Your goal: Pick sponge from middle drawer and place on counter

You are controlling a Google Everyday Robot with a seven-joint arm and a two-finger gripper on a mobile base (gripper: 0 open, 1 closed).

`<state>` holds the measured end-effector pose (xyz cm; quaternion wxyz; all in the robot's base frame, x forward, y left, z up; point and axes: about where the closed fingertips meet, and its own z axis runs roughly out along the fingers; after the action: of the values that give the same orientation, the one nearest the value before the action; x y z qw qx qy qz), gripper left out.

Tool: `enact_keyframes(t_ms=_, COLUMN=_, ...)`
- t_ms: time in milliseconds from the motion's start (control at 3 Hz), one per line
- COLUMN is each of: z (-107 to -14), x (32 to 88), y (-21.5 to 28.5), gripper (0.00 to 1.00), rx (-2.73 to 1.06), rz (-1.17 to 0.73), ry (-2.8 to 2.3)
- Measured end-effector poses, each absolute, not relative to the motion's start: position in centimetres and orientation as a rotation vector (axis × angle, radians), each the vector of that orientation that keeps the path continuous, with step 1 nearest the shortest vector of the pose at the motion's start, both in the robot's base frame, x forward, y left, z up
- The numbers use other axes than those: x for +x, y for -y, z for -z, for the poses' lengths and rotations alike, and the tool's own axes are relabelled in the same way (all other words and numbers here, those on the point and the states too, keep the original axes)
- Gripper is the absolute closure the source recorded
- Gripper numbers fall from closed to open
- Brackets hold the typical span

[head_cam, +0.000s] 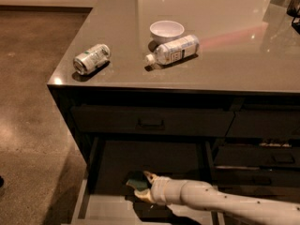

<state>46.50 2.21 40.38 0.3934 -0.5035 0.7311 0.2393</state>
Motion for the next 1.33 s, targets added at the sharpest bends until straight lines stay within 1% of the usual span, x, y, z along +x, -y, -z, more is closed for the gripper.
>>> enact_keyframes(t_ms=333, z=-47.2, x=50.9, y=0.8, gripper=1.0, rx=-1.239, rz=-0.542, ry=-1.708)
enact_keyframes(t_ms=667, z=-57.1, x=54.2, y=4.4, gripper=1.0, rx=-1.209, rz=-0.49, ry=-1.542)
enact_keyframes(t_ms=1000, z=-62.7, x=55.2, y=5.8, gripper=1.0, rx=-1.28, rz=-0.466, ry=-1.425)
enact_keyframes(t_ms=1333, z=-62.7, x=55.2, y=5.8, gripper=1.0, rx=-1.28, rz=-0.466, ry=-1.424)
